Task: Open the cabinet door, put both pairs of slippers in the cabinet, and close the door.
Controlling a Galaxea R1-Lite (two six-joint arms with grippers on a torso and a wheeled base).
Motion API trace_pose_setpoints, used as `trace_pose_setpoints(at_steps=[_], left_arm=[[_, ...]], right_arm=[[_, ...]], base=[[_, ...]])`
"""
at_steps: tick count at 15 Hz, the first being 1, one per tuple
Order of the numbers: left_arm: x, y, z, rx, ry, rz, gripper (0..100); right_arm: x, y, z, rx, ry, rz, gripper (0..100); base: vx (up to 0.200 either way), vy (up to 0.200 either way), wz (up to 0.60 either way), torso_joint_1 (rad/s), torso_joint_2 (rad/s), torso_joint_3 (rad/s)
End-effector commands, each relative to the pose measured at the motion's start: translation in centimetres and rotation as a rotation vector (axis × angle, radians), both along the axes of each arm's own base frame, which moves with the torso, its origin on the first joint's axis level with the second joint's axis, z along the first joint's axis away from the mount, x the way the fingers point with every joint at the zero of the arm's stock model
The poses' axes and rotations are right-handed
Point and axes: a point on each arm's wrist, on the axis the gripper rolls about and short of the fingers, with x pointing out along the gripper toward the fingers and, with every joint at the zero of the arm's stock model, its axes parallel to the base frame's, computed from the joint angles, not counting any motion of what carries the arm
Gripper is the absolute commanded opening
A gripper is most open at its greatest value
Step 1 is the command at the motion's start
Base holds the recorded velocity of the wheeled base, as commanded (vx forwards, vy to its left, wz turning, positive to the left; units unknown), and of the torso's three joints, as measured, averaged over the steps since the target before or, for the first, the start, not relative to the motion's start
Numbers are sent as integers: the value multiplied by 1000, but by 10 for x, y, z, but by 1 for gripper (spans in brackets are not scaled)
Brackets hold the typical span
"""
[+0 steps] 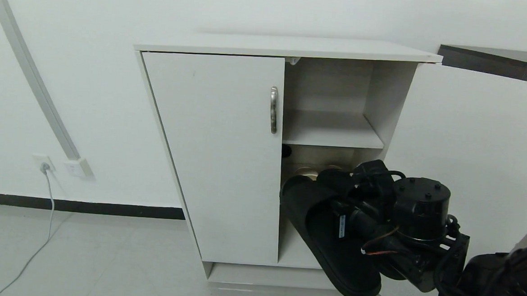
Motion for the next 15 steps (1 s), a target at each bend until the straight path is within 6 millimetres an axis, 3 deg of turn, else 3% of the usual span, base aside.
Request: trace_pose_setpoints(at_steps=[1, 5, 7, 10, 13, 15], left_arm=[[0, 0, 0, 1, 1, 0, 0], [0, 0, 0, -1, 1, 0, 0], [0, 0, 0, -1, 1, 0, 0], [0, 0, 0, -1, 1, 0, 0], [0, 0, 0, 1, 1, 0, 0], [0, 0, 0, 1, 1, 0, 0]], right_arm=[[0, 1, -2, -3, 2, 1, 0], [6, 8, -3, 9, -96, 10, 0], [9, 20, 0, -27, -135, -85, 0], [8, 36, 29, -30, -92, -174, 0], [21, 46, 63, 5, -36, -382, 0], [24, 48, 83, 12, -39, -431, 0]], base=[[0, 0, 0, 0, 0, 0], [0, 0, 0, 0, 0, 0], [0, 0, 0, 0, 0, 0], [0, 0, 0, 0, 0, 0], [0, 0, 0, 0, 0, 0], [0, 0, 0, 0, 0, 0]])
